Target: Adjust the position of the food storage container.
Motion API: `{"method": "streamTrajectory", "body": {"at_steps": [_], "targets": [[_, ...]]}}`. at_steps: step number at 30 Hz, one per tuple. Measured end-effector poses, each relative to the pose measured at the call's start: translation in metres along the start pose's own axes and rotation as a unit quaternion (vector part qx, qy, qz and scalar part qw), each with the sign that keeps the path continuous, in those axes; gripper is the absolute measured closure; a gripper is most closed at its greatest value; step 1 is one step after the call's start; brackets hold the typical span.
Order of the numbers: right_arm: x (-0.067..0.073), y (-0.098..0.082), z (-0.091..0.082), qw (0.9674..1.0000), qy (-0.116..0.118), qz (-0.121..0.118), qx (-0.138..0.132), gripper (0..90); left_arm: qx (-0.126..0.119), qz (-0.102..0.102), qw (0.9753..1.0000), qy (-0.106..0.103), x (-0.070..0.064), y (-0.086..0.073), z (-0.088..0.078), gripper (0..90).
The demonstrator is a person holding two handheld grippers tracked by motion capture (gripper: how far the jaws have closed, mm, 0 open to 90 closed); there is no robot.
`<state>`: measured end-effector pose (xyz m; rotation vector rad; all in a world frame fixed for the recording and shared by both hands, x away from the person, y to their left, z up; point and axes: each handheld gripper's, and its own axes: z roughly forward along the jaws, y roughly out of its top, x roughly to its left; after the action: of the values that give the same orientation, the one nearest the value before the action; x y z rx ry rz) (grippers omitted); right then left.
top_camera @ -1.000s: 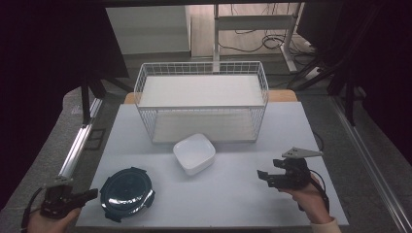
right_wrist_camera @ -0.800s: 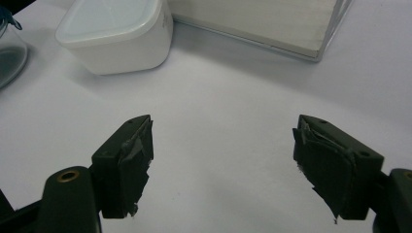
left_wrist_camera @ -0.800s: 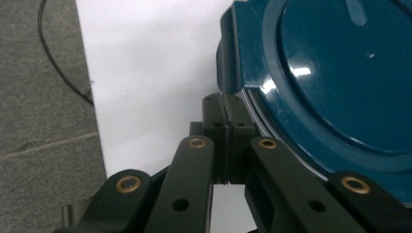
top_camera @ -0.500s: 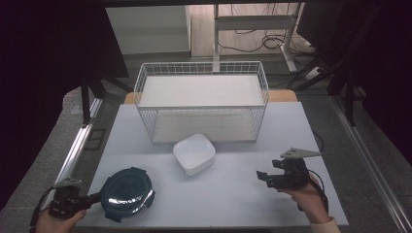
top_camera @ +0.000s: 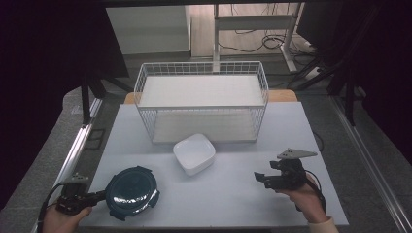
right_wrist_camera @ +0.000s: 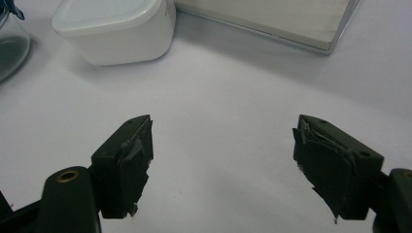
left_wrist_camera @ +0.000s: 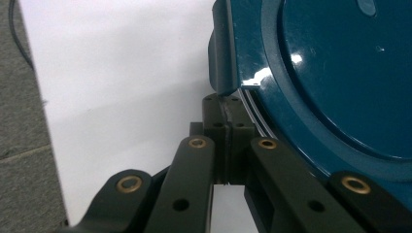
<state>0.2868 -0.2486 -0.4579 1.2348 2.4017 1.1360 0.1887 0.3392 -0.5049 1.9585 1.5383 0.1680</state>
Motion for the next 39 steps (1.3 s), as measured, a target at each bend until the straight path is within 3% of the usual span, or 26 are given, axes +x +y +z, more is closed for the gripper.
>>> {"method": "streamTrajectory", "body": {"at_steps": [15,23,39], "targets": [[0.001,0.0,0.0,1.0,0.0,-0.003,-0.001,21.9,0.005,0.023,0.9996,-0.017,-0.018,0.013,0.015,90.0],[0.003,0.001,0.0,1.0,-0.001,-0.004,-0.001,21.9,0.015,0.038,0.9984,-0.038,-0.03,0.017,0.028,90.0],[0.003,0.0,0.0,1.0,0.0,-0.006,0.001,21.9,0.023,0.061,0.9968,-0.045,-0.046,0.024,0.04,90.0]]}}
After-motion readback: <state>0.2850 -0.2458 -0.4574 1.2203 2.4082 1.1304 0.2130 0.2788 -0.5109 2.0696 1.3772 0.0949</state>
